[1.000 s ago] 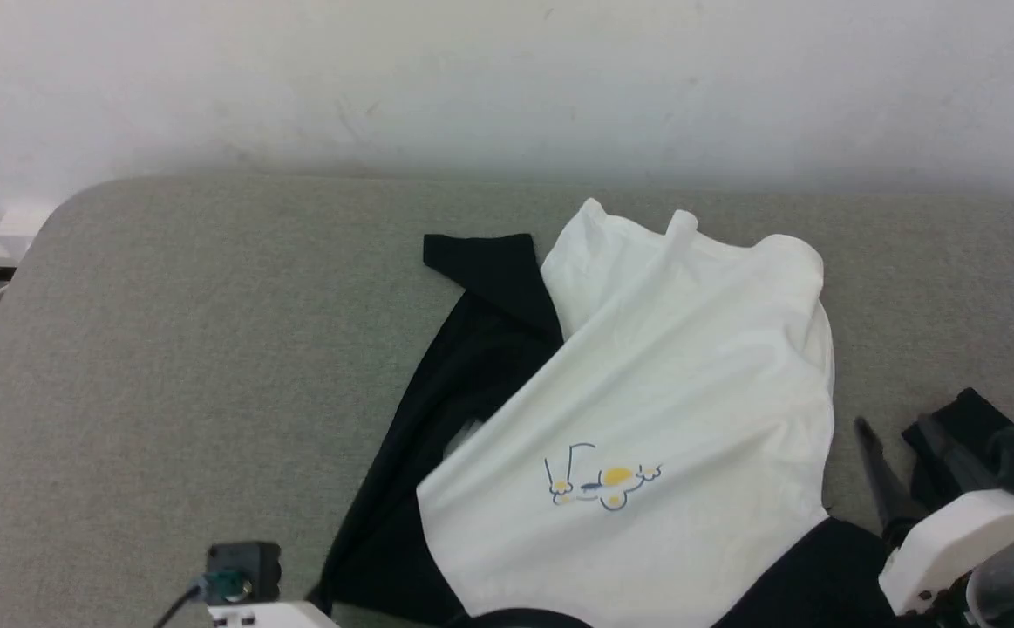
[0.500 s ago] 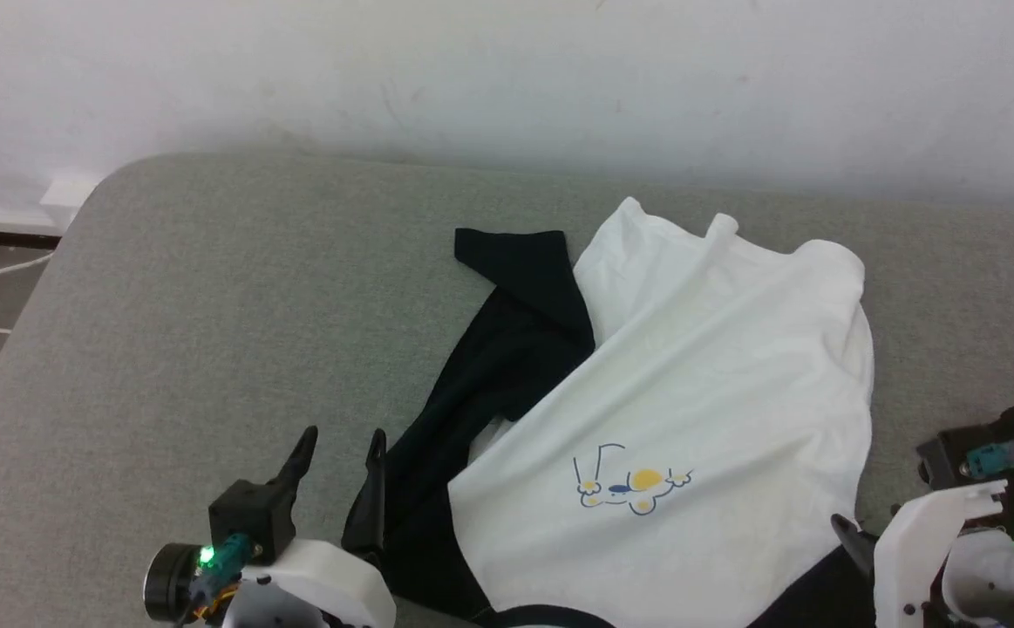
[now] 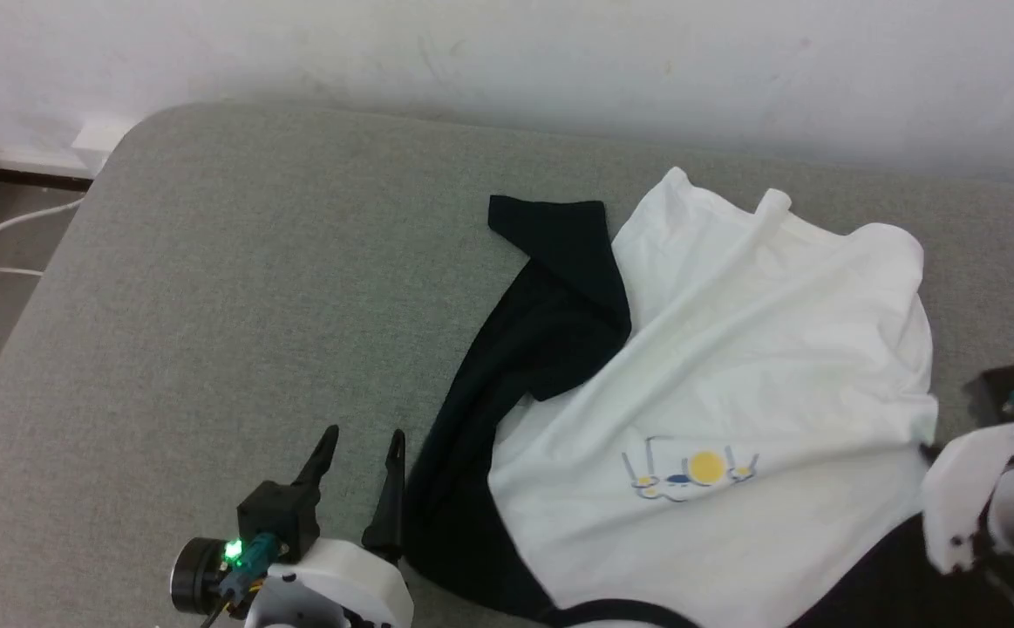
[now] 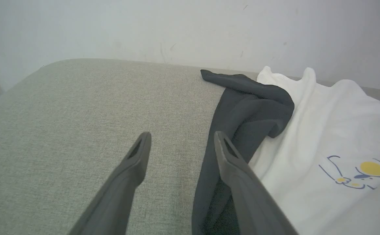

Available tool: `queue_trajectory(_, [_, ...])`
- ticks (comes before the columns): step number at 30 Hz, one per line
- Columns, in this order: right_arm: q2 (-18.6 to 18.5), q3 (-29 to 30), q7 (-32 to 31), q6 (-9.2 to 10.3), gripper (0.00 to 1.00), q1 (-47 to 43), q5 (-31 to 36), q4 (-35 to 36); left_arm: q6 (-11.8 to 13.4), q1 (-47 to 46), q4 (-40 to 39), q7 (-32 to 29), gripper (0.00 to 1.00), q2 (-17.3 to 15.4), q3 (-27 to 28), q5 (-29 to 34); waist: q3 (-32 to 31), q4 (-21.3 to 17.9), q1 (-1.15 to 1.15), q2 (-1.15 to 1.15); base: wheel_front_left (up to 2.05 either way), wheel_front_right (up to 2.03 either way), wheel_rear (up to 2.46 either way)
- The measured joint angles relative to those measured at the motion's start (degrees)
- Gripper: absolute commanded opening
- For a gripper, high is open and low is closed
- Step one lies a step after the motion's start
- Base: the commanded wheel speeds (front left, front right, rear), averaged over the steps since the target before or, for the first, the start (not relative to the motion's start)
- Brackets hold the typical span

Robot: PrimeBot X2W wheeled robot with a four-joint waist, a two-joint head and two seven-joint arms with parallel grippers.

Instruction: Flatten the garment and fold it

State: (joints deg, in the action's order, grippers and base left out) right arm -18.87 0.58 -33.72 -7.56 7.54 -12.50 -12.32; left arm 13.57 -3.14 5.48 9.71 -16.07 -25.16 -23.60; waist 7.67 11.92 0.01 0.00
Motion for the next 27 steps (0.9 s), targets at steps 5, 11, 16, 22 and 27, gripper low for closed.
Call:
queue_trajectory(5, [-4.3, 0.7, 4.0, 0.0, 0.0, 5.9, 1.6, -3.0, -0.2, -1.1, 0.6, 0.1, 1.0, 0.6, -0.8, 0.1, 1.3, 0.4, 0.0, 0.0, 0.0, 0.0, 0.0])
queue_trajectory(11, [-8.2, -1.4, 8.1, -0.03, 0.0, 13.2, 2.3, -7.7, -0.4, -2.6, 1.2, 0.3, 1.0, 1.6, -1.8, 0.1, 3.0, 1.0, 0.0, 0.0, 0.0, 0.0, 0.0])
queue_trajectory(16, [-8.7, -4.5, 14.3, -0.04, 0.0, 19.2, 4.2, -15.3, -0.5, -3.5, 2.7, 0.9, 1.0, 2.2, -2.1, 0.1, 4.3, 1.3, 0.0, 0.0, 0.0, 0.0, 0.0])
queue_trajectory(22, [-7.4, -10.9, 21.0, -0.04, 1.0, 20.7, 3.2, -24.7, -1.9, -3.9, 5.6, 1.5, 1.0, 3.0, -2.4, -0.6, 3.5, 0.7, 0.0, 0.0, 0.0, 0.0, 0.0])
queue_trajectory(27, [-7.0, -11.7, 29.2, -0.04, 1.0, 21.4, 0.0, -24.3, -3.0, -3.6, 6.2, 0.6, 1.0, 3.1, -2.7, -2.6, 1.5, -0.7, 0.0, 0.0, 0.0, 0.0, 0.0])
